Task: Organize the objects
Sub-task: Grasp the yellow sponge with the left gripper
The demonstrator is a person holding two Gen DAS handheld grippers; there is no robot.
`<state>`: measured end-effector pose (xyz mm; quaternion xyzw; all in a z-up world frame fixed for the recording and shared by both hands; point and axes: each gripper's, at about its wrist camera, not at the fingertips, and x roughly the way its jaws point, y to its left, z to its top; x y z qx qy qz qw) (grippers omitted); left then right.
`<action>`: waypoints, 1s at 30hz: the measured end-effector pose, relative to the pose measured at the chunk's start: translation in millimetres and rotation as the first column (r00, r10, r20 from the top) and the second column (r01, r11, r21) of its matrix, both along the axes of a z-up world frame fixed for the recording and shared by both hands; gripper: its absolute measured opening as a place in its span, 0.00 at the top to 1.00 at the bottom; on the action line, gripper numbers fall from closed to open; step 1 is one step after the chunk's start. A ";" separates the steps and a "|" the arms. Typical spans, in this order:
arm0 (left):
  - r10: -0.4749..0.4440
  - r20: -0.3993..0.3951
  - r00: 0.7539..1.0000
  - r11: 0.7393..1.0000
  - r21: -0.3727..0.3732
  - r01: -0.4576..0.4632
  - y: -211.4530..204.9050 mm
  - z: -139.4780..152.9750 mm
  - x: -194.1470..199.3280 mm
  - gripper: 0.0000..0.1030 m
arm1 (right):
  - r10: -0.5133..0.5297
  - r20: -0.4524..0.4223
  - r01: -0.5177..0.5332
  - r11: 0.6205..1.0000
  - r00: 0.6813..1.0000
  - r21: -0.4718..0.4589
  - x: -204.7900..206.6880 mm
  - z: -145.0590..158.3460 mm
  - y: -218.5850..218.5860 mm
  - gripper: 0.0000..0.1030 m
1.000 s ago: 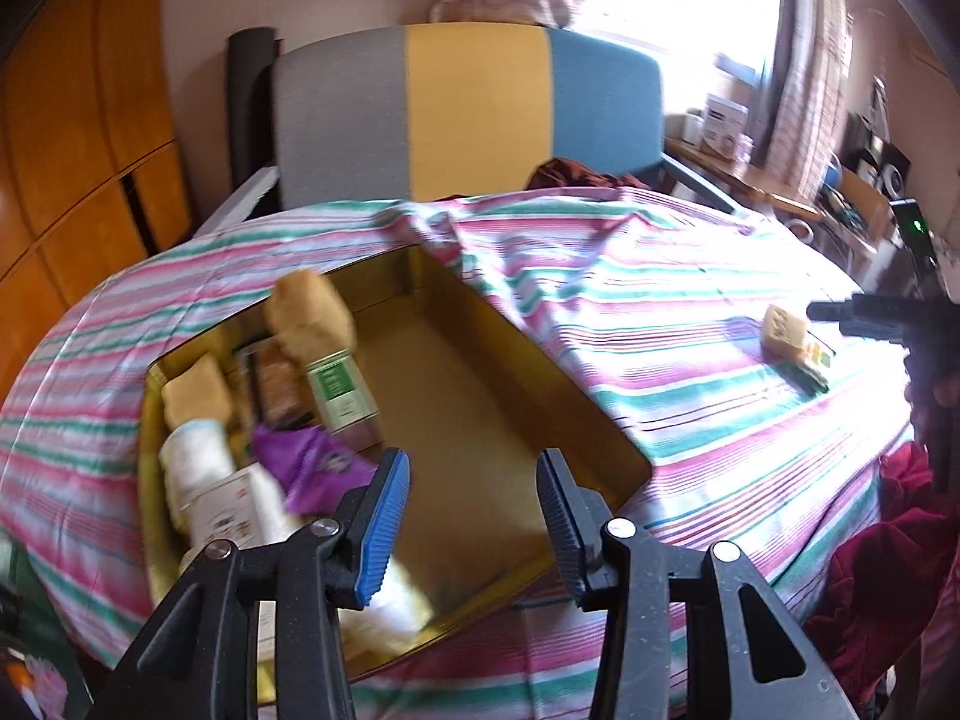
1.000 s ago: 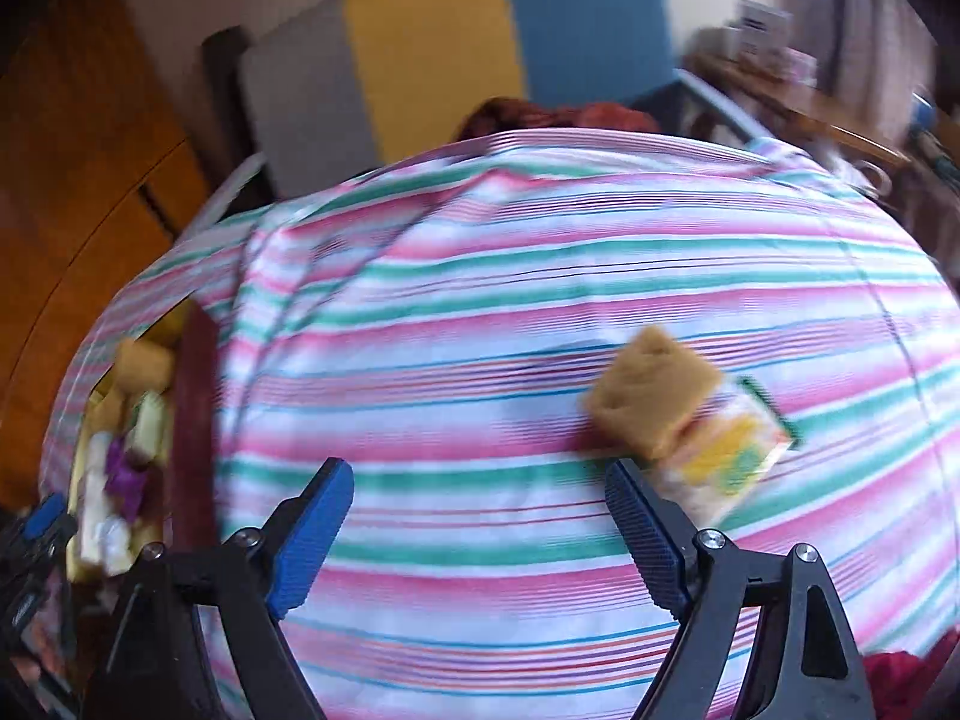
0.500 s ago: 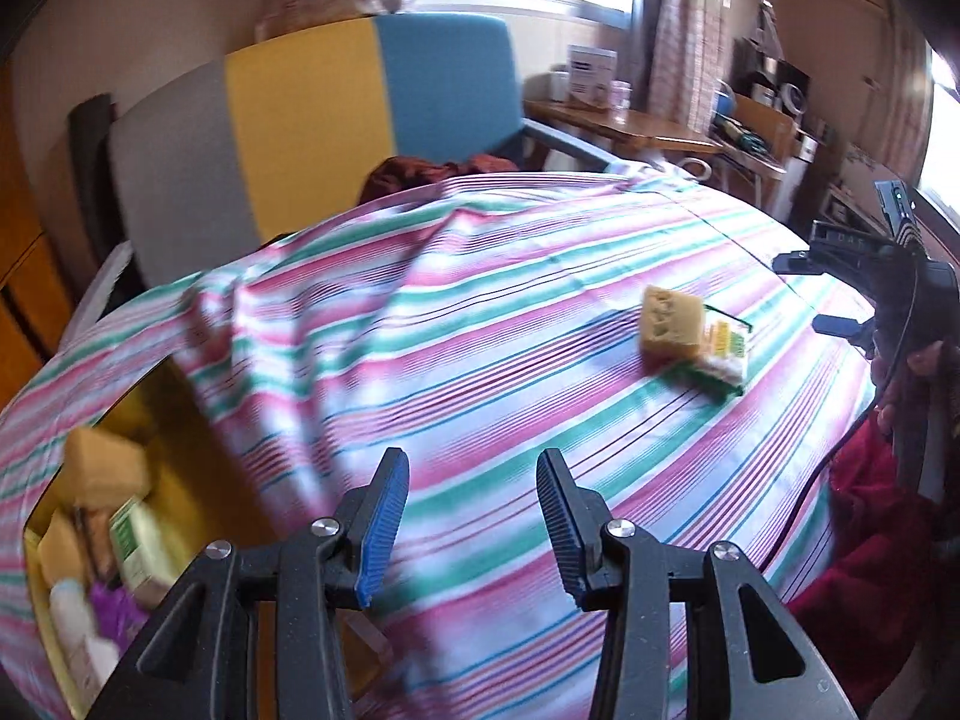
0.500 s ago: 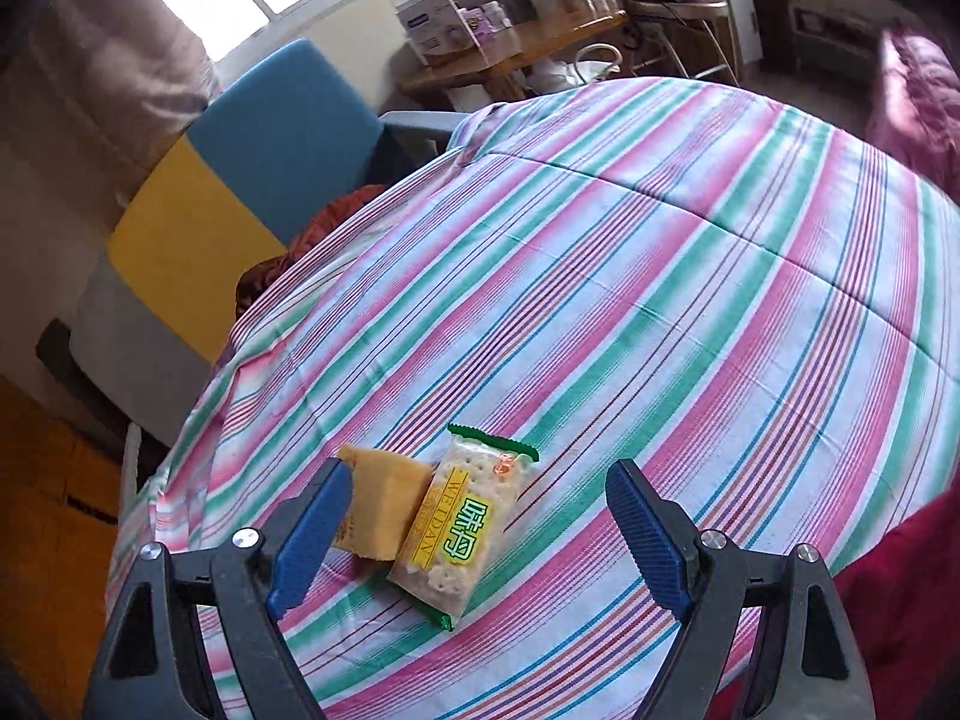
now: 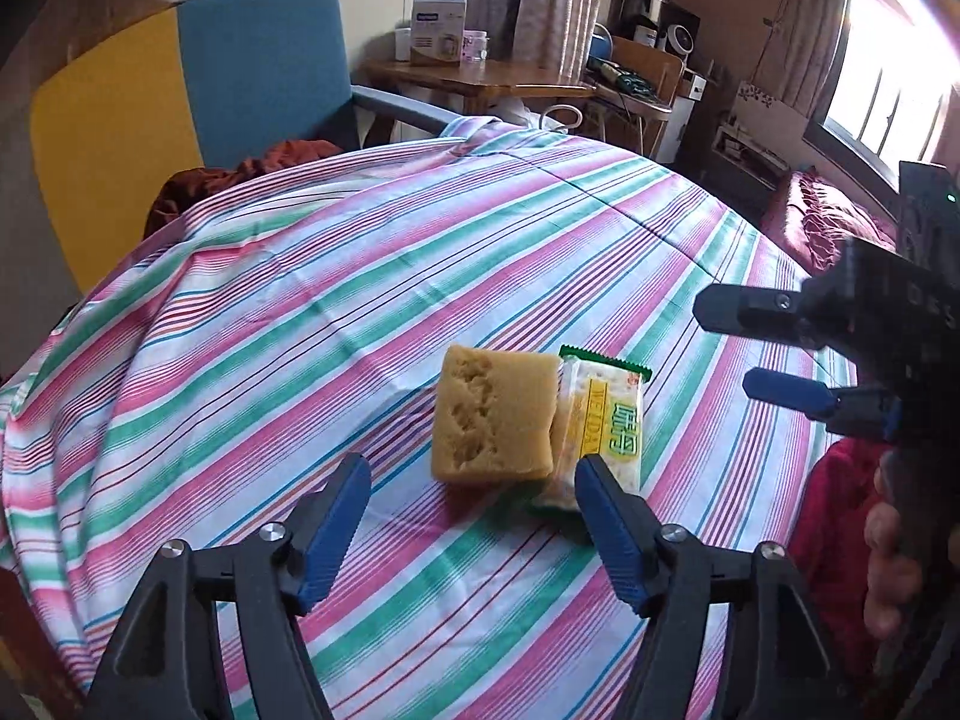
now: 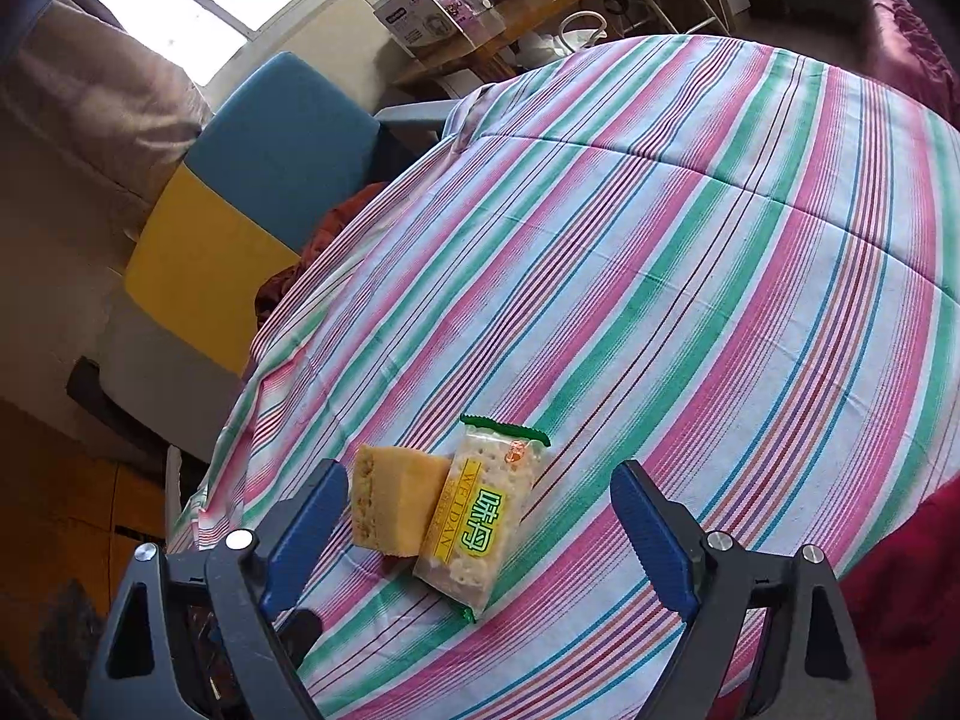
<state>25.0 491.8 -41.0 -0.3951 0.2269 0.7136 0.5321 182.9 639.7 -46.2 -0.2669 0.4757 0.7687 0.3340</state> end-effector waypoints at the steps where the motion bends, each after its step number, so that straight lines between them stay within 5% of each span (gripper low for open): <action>1: -0.008 0.005 1.000 1.000 -0.005 0.008 9.4 -3.6 -0.8 0.25 | 0.001 -0.004 -0.001 1.000 1.000 -0.006 0.2 -0.9 0.4 0.13; 9: -0.012 0.045 0.999 0.996 -0.082 0.016 54.7 -46.0 -13.7 0.21 | -0.007 -0.021 0.006 0.999 1.000 -0.041 4.7 -6.9 3.4 0.08; 10: 0.008 0.062 0.998 0.997 -0.072 -0.003 52.2 -48.5 -18.8 0.36 | -0.007 -0.017 0.006 0.999 1.000 -0.042 4.8 -7.5 3.4 0.08; 12: 0.025 0.166 0.986 1.000 -0.021 -0.022 38.5 -47.3 -27.7 0.45 | -0.009 -0.004 0.009 0.999 1.000 -0.043 4.7 -8.9 3.8 0.08; 16: 0.063 0.147 0.987 0.997 0.026 -0.068 -5.5 -34.2 -25.8 0.46 | -0.002 0.018 0.003 0.999 1.000 -0.038 2.3 -9.6 3.5 0.08; 23: 0.182 0.057 0.982 0.983 -0.010 -0.181 -94.2 -27.9 -7.7 0.46 | 0.031 0.088 -0.029 0.999 0.996 -0.016 -8.8 -11.7 -0.9 0.08; 30: 0.235 0.049 0.971 0.972 -0.005 -0.235 -155.0 -33.7 17.5 0.46 | 0.072 0.202 -0.072 0.997 0.977 -0.008 -22.2 -21.4 -6.4 0.08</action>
